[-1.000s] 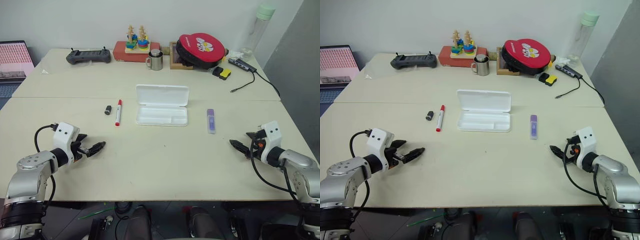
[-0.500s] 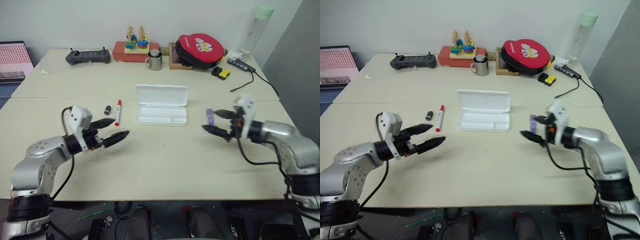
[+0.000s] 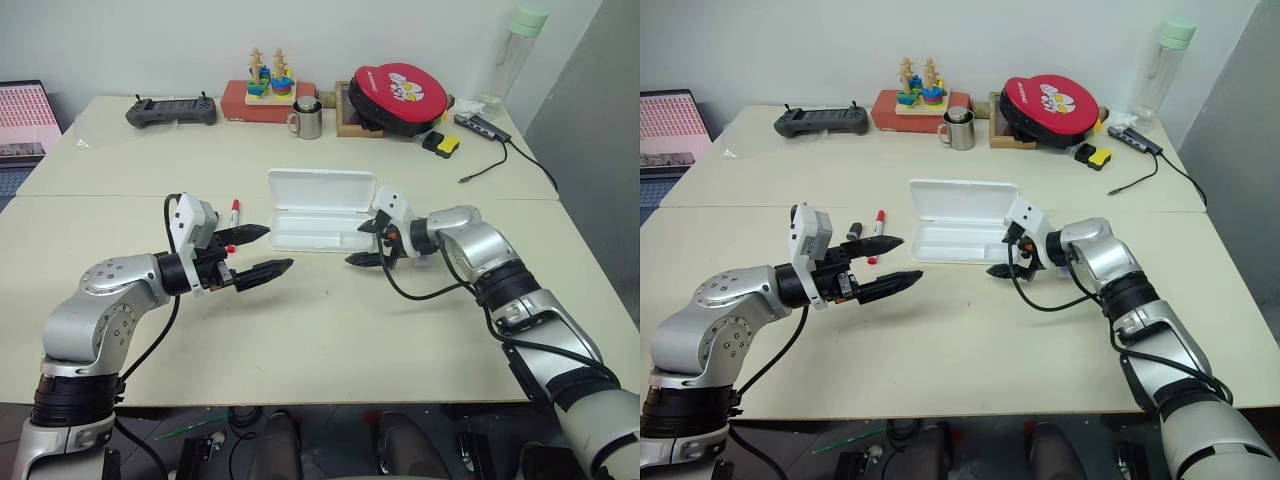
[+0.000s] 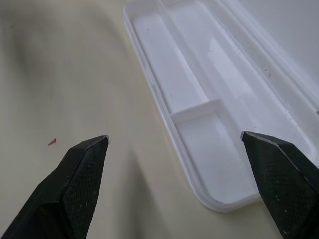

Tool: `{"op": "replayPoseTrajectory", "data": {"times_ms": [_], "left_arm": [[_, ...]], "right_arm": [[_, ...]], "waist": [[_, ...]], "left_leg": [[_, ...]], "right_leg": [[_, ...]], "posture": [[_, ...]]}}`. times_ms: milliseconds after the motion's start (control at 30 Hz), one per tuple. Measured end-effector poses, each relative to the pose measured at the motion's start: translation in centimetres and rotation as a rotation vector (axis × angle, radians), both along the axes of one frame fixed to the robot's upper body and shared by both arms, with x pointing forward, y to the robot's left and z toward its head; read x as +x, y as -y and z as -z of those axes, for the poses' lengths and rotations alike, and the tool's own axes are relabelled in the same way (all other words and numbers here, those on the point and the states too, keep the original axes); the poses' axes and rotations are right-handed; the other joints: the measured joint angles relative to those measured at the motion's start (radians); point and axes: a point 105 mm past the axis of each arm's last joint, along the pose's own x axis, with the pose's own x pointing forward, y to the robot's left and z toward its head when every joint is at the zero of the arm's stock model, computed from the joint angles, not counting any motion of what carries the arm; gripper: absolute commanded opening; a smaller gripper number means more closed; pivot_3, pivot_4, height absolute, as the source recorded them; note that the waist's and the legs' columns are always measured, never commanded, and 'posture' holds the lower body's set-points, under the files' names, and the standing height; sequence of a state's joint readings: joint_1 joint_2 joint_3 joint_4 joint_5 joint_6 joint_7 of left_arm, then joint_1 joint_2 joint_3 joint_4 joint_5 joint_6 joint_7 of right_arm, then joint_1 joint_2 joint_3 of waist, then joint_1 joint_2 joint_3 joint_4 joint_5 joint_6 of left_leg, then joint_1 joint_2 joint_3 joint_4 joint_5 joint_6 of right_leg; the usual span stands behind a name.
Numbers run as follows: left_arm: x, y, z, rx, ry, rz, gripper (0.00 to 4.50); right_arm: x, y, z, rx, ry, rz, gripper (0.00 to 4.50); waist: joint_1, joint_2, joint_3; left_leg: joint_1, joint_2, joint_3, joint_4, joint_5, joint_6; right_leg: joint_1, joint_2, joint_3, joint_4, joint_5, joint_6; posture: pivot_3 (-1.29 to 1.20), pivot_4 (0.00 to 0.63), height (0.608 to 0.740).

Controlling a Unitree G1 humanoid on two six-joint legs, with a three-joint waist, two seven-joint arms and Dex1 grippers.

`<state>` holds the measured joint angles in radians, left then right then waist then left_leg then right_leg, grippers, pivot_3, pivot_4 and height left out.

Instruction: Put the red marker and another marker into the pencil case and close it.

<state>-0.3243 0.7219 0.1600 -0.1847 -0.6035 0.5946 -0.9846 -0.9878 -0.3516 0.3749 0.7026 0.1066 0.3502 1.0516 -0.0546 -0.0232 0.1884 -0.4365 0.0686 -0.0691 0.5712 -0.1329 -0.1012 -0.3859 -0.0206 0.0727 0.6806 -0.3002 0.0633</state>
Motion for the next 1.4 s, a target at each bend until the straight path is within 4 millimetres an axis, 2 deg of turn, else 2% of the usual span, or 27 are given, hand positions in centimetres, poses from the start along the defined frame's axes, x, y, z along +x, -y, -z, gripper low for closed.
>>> {"op": "replayPoseTrajectory", "data": {"times_ms": [267,367,600,900,1133,1333,1400], "left_arm": [[0.6,-0.5,0.2,0.001,0.006,-0.050,4.50],[0.7,-0.4,0.0,-0.005,0.013,-0.052,4.50],[0.8,-0.4,-0.2,-0.007,0.016,-0.050,4.50],[0.8,-0.6,0.1,-0.005,0.009,-0.068,4.50],[0.8,-1.0,0.3,0.005,0.002,-0.089,4.50],[0.1,-2.3,0.8,0.037,-0.025,-0.101,4.50],[-0.1,-2.6,1.3,0.044,-0.042,-0.108,4.50]], "right_arm": [[0.0,-0.7,0.8,-0.048,-0.005,-0.063,4.47],[0.1,-1.4,1.3,-0.056,-0.014,-0.066,4.01],[0.8,-1.5,1.3,-0.058,-0.001,-0.031,2.22],[0.3,-1.9,1.4,-0.052,-0.017,-0.082,0.05],[-0.3,-1.9,1.1,-0.065,0.019,-0.151,0.05],[-3.7,-1.9,2.3,-0.075,0.034,-0.312,0.05],[-4.2,-2.0,2.5,-0.067,0.032,-0.319,0.05]], "waist": [[-0.002,0.000,0.000],[0.000,0.000,0.000],[-0.002,0.000,0.000],[-0.002,0.000,0.000],[-0.002,0.000,0.000],[-0.002,0.001,0.000],[-0.002,0.001,0.000]], "left_leg": [[0.000,0.000,0.000,0.001,0.000,0.000],[0.000,0.000,0.000,0.001,0.000,0.000],[0.000,0.000,0.000,0.001,0.000,0.000],[0.000,0.000,-0.001,0.000,0.000,0.000],[0.000,0.000,-0.001,0.000,0.000,0.000],[0.001,0.000,-0.001,0.000,0.000,0.000],[0.001,0.000,-0.001,0.000,0.000,0.000]], "right_leg": [[0.000,0.000,0.000,0.001,0.000,0.000],[0.000,0.000,0.000,0.001,0.000,0.000],[0.000,0.000,0.000,0.001,0.000,0.000],[0.000,0.000,0.000,0.001,0.000,0.000],[0.000,0.000,0.000,0.001,0.000,0.000],[0.001,0.000,0.000,0.001,0.000,0.000],[0.001,0.000,0.000,0.001,0.000,0.000]], "posture": [[0.00,0.150,0.740],[0.00,0.150,0.740],[0.00,0.150,0.740],[0.00,0.150,0.740],[0.00,0.150,0.740],[0.00,0.150,0.740],[0.00,0.150,0.740]]}}
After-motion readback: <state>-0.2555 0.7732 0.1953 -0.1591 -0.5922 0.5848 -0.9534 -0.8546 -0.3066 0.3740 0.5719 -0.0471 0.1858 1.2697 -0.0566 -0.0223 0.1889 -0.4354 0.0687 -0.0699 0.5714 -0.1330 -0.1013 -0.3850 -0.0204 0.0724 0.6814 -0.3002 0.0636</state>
